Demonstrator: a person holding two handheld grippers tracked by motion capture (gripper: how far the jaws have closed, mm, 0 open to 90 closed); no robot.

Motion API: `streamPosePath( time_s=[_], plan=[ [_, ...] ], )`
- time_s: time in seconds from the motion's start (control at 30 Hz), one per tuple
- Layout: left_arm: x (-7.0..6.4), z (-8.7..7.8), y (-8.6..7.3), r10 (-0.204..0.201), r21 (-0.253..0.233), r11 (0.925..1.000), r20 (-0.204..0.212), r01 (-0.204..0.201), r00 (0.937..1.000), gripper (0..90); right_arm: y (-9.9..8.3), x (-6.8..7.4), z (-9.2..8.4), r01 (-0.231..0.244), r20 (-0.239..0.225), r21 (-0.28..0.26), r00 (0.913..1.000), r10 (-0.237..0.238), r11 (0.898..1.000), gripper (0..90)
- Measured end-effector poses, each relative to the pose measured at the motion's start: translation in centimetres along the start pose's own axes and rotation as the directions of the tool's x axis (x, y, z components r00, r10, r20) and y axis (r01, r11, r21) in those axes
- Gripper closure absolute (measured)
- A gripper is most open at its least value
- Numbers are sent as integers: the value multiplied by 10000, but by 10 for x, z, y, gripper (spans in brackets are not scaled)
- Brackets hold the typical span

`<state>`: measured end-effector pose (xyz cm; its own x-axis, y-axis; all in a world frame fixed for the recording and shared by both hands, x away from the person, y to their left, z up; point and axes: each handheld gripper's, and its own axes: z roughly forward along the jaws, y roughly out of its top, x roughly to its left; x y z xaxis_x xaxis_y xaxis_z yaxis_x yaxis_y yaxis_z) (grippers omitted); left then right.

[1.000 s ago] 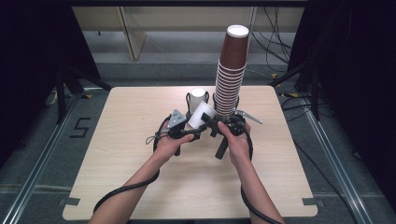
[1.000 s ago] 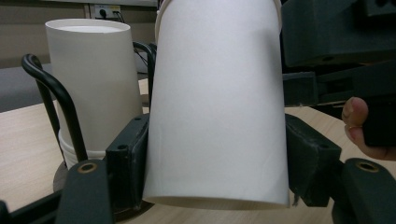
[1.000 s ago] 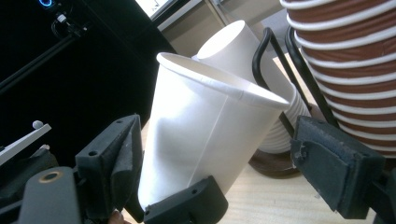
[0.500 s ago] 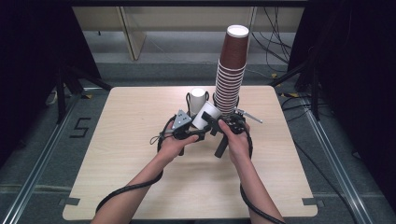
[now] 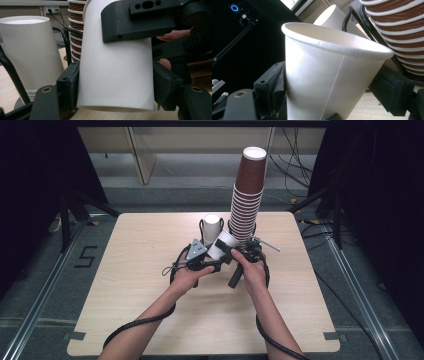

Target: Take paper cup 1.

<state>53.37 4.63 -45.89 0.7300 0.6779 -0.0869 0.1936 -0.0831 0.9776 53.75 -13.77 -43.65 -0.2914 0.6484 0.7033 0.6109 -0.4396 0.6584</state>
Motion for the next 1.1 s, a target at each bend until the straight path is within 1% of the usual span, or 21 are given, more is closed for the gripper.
streamPosePath(
  time_s=[0.03,0.07,0.1,0.13,0.2,0.23,0.27,0.33,0.43,0.47,0.6,0.67,0.73,0.77,0.8,0.87,0.9,0.97,1.0,1.03,1.1],
  plan=[
    [0,0,0,9,-11,10000,-3,-9,10000,326,0,2,0,-297,-125,62,9995,298,9995,206],
    [-1,0,0,36,-31,10000,10,-36,10000,326,0,0,0,-89,-25,17,10000,89,10000,212],
    [-1,0,1,35,-36,10000,17,-35,10000,326,1,0,0,-134,-121,17,9998,134,9999,216],
    [-2,0,1,54,-27,10000,-1,-54,10000,326,1,2,-1,-474,-236,106,9986,476,9988,221],
    [-2,0,1,67,-33,10000,-19,-67,10000,326,1,0,0,-324,-106,9,9994,324,9995,229],
    [-2,1,1,56,-33,10000,-19,-56,10000,326,1,0,0,-451,-259,-22,9986,450,9990,232],
    [-2,1,1,61,-35,10000,-29,-61,10000,325,1,0,0,-463,-259,-28,9986,462,9989,234],
    [-2,1,1,54,-39,10000,-47,-54,10000,325,1,-1,0,-304,-167,-9,9994,303,9995,244],
    [-2,1,0,42,-47,10000,-67,-43,10000,325,1,-1,0,-314,-191,51,9993,315,9995,256],
    [-2,1,0,36,-49,10000,-71,-36,10000,324,1,-1,0,-313,-329,46,9990,315,9995,260],
    [-2,1,0,42,-50,10000,-85,-43,10000,321,2,1,0,-365,-341,182,9987,371,9992,274],
    [-2,1,0,56,-45,10000,-90,-56,9999,318,2,0,0,-246,-321,199,9992,252,9995,282],
    [-2,1,0,76,-27,10000,-86,-76,9999,315,1,4,-1,-613,-366,291,9974,623,9977,289],
    [-2,1,0,63,-22,10000,-88,-63,9999,313,2,1,0,-131,-322,219,9994,138,9997,293],
    [-2,1,0,66,-11,10000,-89,-66,9999,311,2,1,-1,-234,-331,232,9992,242,9995,295],
    [-2,1,0,61,4,10000,-81,-61,9999,308,2,1,-1,-231,-342,240,9991,239,9994,302],
    [-2,1,0,64,16,10000,-75,-63,10000,307,1,4,-1,-653,-367,328,9971,665,9973,304],
    [-1,1,0,64,25,10000,-61,-64,10000,303,1,4,-1,-564,-397,293,9976,575,9980,310],
    [-1,2,0,52,-61,10000,-18,-53,10000,300,1,4,-1,-549,-335,320,9979,559,9980,314],
    [-1,1,1,81,32,10000,-73,-81,9999,297,2,2,-1,-170,-300,200,9994,176,9997,318],
    [-1,1,1,93,33,10000,-64,-93,9999,292,2,2,0,-47,-305,159,9995,52,9999,326]
  ],
)
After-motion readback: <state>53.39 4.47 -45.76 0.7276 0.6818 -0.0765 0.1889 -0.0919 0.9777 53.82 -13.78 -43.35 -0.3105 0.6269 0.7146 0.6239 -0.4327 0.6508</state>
